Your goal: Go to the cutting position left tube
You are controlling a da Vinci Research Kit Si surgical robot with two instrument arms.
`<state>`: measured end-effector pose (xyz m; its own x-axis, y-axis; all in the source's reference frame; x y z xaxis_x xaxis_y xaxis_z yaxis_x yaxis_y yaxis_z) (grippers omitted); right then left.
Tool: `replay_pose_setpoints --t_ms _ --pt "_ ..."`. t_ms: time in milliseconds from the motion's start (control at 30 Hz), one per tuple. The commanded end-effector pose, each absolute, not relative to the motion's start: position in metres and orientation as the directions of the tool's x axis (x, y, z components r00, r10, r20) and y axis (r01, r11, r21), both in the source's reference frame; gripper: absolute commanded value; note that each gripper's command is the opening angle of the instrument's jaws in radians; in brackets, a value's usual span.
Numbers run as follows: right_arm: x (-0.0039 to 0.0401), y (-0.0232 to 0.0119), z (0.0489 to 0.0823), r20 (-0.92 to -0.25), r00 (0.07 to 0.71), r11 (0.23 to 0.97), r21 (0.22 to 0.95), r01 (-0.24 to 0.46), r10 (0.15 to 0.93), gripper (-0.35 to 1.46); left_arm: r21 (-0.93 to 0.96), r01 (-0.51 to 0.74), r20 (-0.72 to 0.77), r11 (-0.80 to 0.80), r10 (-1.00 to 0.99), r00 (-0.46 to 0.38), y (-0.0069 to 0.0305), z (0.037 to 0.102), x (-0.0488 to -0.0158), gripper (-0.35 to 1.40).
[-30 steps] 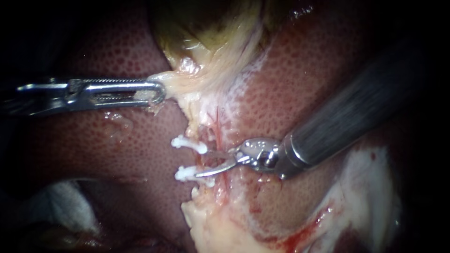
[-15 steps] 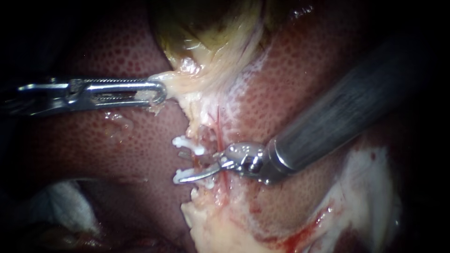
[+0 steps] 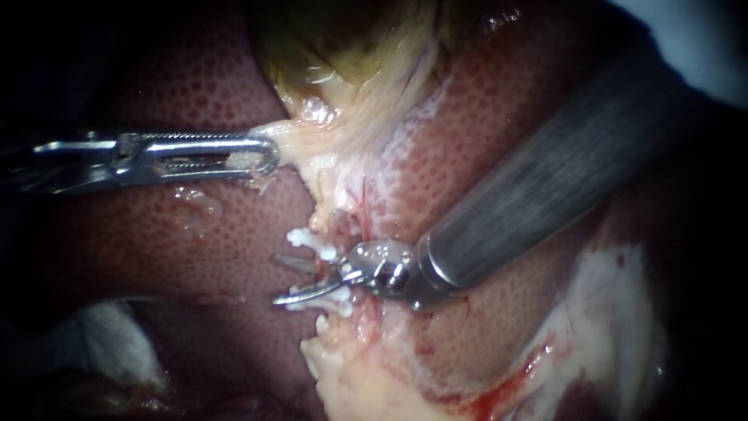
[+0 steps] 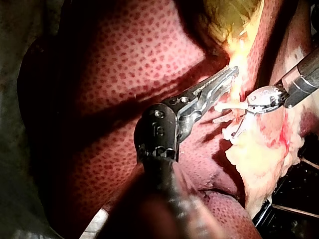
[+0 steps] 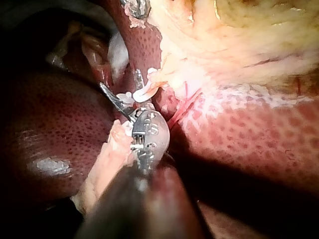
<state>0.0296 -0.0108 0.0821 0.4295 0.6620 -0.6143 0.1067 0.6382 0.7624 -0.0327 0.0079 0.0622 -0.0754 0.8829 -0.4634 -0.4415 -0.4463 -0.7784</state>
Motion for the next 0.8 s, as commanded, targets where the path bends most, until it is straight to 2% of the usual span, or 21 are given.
replay_pose_setpoints --t_ms 33,467,500,800 --pt "0.0296 -0.0107 0.0821 -0.616 0.427 0.639 0.762 0.107 0.663 1.38 -0.778 -0.441 -0.463 -0.446 0.883 -0.076 0.0079 0.0622 -0.0327 -0.35" --pt "0.0297 -0.0107 0.0821 -0.616 0.424 0.639 0.762 0.107 0.664 1.38 -0.778 -0.442 -0.463 -0.446 0.883 -0.075 0.0079 0.0621 -0.0328 -0.35" --pt "0.0297 -0.0107 0.0821 -0.616 0.424 0.639 0.762 0.107 0.664 1.28 -0.778 -0.442 -0.463 -0.446 0.883 -0.075 0.0079 0.0621 -0.0328 -0.35" --pt "0.0297 -0.0107 0.0821 -0.616 0.424 0.639 0.762 0.108 0.664 1.28 -0.779 -0.44 -0.463 -0.447 0.883 -0.076 0.0079 0.0621 -0.0328 -0.35"
